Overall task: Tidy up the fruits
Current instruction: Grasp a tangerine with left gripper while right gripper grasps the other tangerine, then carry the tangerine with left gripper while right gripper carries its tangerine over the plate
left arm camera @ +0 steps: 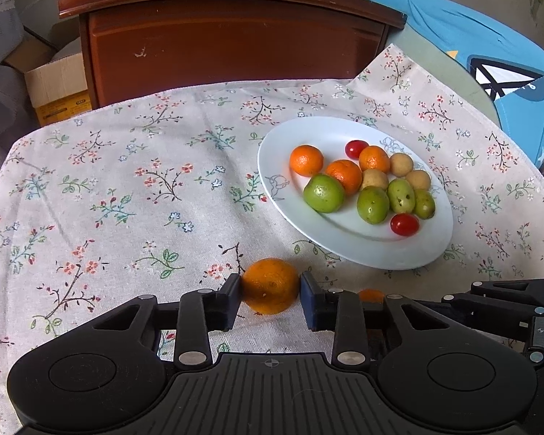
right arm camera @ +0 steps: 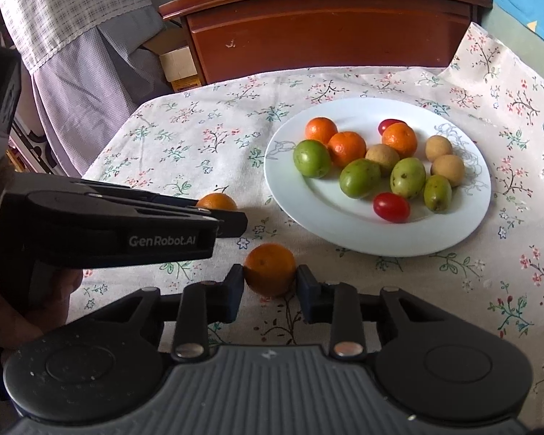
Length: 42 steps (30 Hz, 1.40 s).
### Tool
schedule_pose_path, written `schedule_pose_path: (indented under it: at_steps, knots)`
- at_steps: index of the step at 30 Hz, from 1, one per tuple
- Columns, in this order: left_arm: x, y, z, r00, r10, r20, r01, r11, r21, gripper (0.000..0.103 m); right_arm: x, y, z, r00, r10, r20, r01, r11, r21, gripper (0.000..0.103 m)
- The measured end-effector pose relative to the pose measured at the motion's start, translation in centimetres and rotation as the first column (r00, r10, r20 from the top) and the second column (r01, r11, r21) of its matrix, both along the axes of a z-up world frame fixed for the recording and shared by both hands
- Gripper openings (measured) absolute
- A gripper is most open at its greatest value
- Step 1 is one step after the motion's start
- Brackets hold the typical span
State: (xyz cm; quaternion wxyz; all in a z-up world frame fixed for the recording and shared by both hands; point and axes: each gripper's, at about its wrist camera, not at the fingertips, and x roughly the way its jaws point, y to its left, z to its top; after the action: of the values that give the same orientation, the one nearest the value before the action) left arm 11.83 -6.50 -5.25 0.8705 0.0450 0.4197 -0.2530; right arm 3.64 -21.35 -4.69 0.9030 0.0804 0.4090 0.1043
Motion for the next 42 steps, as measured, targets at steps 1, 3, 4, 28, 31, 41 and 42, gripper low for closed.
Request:
schedule_pose_path:
  at_steps: [1, 3, 4, 28, 31, 41, 42]
  knots:
    - [0.0, 0.0, 0.1, 1.0, 0.003, 0.001, -0.003, 1.0, -0.001, 0.032, 0.0, 0.0, 0.0, 1.0, -0.001, -0.001, 0.001, 1.0, 0.001, 0.031]
    - [0.0, 0.2, 0.3, 1.0, 0.013, 0.008, -0.013, 1.0, -0.002, 0.032, 0.0, 0.0, 0.1, 1.0, 0.0, 0.001, 0.0, 1.0, -0.002, 0.03]
    - [0.1, 0.3, 0.4, 1.0, 0.02, 0.011, -0.02, 1.0, -0.003, 0.032, 0.0, 0.0, 0.1, 1.0, 0.0, 0.003, 0.0, 1.0, -0.003, 0.03]
    - [1.7, -0.7, 5.9, 0.99, 0.034, 0.138, -0.016, 0.992, -0.129, 0.032, 1.4, -5.3, 6.8, 0.966, -0.165, 0.197, 0.156, 0.986, 0.06, 0.03]
    - [2.3, -1.3, 6.2, 0.991, 0.022, 0.133, -0.001, 0.988, -0.155, 0.032, 2.0, -5.8, 7.3, 0.962, -0.172, 0.211, 0.164, 0.985, 0.056, 0.03]
    - [4.8, -4.3, 5.6, 0.989, -0.034, 0.143, 0.058, 0.983, -0.172, 0.032, 5.0, -8.7, 6.7, 0.959, -0.218, 0.183, 0.202, 0.974, 0.1, 0.03]
    - [5.1, -4.6, 5.4, 0.989, -0.036, 0.14, 0.06, 0.984, -0.169, 0.032, 5.3, -9.0, 6.5, 0.958, -0.228, 0.173, 0.211, 0.971, 0.113, 0.03]
